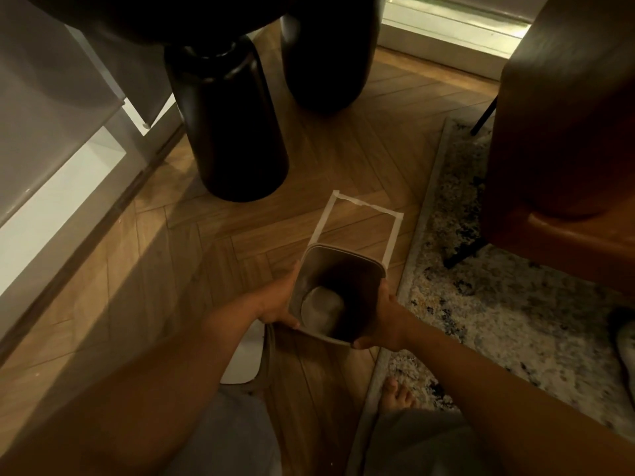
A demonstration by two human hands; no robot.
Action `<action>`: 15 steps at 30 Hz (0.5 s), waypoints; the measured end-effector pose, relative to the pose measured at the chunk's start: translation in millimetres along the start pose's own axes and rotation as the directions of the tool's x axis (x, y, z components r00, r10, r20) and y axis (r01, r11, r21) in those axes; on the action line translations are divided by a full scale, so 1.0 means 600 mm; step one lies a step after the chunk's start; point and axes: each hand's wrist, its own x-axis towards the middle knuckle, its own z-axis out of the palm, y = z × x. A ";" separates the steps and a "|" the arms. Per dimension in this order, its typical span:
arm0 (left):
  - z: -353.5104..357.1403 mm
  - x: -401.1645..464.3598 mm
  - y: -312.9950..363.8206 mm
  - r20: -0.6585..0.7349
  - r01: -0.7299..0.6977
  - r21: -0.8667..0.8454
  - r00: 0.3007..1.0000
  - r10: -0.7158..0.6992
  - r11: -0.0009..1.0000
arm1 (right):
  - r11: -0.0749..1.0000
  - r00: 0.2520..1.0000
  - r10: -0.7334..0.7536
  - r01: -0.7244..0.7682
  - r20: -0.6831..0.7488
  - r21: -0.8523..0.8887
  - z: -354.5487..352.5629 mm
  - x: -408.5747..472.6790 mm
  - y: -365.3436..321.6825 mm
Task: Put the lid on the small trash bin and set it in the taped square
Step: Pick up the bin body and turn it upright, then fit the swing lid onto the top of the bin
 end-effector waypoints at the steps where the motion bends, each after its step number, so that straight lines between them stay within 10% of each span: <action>1: -0.003 -0.005 -0.003 -0.016 -0.018 -0.046 1.000 0.018 0.999 | 0.998 0.999 0.035 -0.034 0.014 -0.062 -0.005 0.000 -0.003; 8: -0.031 -0.042 -0.055 -0.257 0.204 -0.334 0.920 -0.297 0.920 | 0.975 0.937 -0.219 0.221 -0.271 -0.024 -0.026 0.010 -0.106; 15: -0.039 -0.122 -0.173 -0.404 0.309 -0.291 0.819 -0.409 0.906 | 0.902 0.908 -0.391 0.410 -0.151 0.134 0.055 0.030 -0.258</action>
